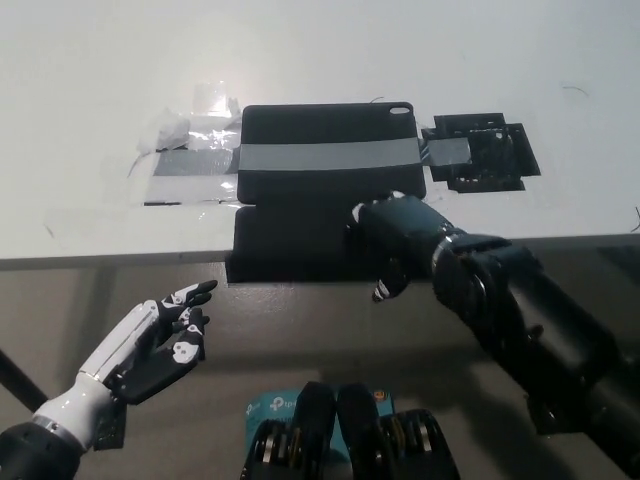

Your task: The robot uses its right hand to pull the cover of a folded tablet cover kept in the middle of the desk

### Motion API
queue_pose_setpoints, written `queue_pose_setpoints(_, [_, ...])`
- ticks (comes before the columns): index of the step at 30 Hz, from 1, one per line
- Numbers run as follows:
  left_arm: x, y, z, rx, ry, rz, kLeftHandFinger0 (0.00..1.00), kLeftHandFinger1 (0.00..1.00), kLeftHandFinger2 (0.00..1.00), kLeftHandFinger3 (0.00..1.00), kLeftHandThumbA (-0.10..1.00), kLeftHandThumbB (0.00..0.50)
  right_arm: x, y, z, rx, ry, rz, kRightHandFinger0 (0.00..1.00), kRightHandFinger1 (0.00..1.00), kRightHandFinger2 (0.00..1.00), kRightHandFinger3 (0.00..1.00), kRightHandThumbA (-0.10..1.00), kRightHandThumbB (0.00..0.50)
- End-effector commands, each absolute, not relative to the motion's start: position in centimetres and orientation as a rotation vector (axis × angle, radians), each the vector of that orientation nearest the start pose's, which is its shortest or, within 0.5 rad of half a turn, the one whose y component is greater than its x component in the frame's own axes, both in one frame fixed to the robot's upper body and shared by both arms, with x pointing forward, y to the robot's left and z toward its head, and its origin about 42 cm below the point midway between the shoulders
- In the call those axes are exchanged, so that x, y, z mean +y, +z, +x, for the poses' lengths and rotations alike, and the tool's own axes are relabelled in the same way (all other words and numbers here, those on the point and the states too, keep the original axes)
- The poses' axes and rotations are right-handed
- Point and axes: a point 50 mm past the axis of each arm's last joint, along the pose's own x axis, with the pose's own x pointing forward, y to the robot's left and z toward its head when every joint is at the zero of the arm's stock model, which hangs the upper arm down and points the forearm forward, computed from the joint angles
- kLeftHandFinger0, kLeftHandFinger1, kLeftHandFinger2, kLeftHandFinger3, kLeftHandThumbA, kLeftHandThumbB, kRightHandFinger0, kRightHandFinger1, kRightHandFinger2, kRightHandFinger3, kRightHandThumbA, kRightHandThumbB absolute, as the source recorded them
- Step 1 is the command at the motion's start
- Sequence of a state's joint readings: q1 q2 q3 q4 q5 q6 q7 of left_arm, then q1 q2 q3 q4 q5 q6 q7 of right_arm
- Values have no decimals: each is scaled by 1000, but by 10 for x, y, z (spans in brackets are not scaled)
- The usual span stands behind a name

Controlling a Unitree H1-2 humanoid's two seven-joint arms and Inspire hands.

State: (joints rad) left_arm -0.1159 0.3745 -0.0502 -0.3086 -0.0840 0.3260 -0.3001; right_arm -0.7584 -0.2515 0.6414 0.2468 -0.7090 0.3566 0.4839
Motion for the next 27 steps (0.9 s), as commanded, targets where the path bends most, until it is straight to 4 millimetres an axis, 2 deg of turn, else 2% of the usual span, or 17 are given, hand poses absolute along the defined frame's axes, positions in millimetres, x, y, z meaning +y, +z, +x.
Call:
queue_pose_setpoints(1, [276,220,311,-101,-393,367,935,1000,1000,1000,1000,383,-109,224,447,42,667,-1282,1000,666,555,489,1000,494])
queue_pose_setpoints(2, [275,220,310,-103,-393,362,936,1000,1000,1000,1000,364,-109,219,444,57,644,-1239,871,526,486,497,1000,480])
queue_pose_setpoints(4, [275,221,309,-102,-393,370,941,1000,1000,1000,1000,368,-109,209,442,53,632,-1188,702,557,490,395,1000,482])
queue_pose_setpoints(5, [275,222,311,-107,-392,373,942,1000,1000,1000,1000,362,-107,208,441,55,623,-1173,528,522,494,432,1000,497])
queue_pose_setpoints(6, [275,223,311,-109,-392,374,943,1000,1000,1000,1000,362,-107,208,441,55,619,-1166,477,572,567,428,1000,499])
queue_pose_setpoints(7, [275,223,311,-111,-401,376,958,1000,1000,1000,1000,362,-105,205,437,62,619,-1158,526,702,703,589,1000,500])
queue_pose_setpoints(8, [274,223,310,-113,-402,373,958,1000,1000,1000,1000,361,-102,199,431,68,626,-1144,518,733,730,568,1000,473])
queue_pose_setpoints(9, [274,224,310,-114,-402,378,959,1000,1000,1000,1000,363,-101,197,427,73,639,-1149,844,976,903,714,1000,473])
queue_pose_setpoints(11, [274,223,309,-109,-405,378,960,1000,1000,1000,1000,370,-101,192,419,73,646,-1119,1000,992,881,762,1000,483])
queue_pose_setpoints(14, [274,220,307,-103,-405,373,963,1000,1000,1000,1000,363,-103,192,409,70,671,-1077,819,803,799,847,1000,492])
queue_pose_setpoints(15, [274,220,307,-101,-404,372,965,1000,1000,1000,1000,378,-105,197,405,57,674,-1063,853,870,882,967,1000,494])
queue_pose_setpoints(16, [274,219,306,-95,-402,366,967,1000,1000,1000,1000,380,-109,206,397,38,677,-1032,786,810,841,1000,1000,500])
queue_pose_setpoints(18, [274,217,305,-93,-400,363,964,1000,1000,1000,1000,365,-115,217,388,11,683,-1007,845,855,894,1000,1000,499])
queue_pose_setpoints(20, [274,214,304,-85,-403,355,962,1000,1000,1000,1000,352,-133,241,376,-59,677,-888,812,777,824,1000,1000,489])
queue_pose_setpoints(21, [274,214,304,-90,-406,349,961,1000,1000,1000,1000,347,-138,250,372,-85,666,-845,803,751,803,1000,1000,452])
queue_pose_setpoints(23, [275,212,303,-82,-404,346,959,1000,1000,1000,1000,355,-152,265,363,-134,651,-722,1000,904,947,1000,1000,374])
queue_pose_setpoints(27, [274,211,303,-69,-407,338,940,1000,1000,1000,1000,378,-186,280,347,-197,545,-623,1000,882,910,1000,1000,315])
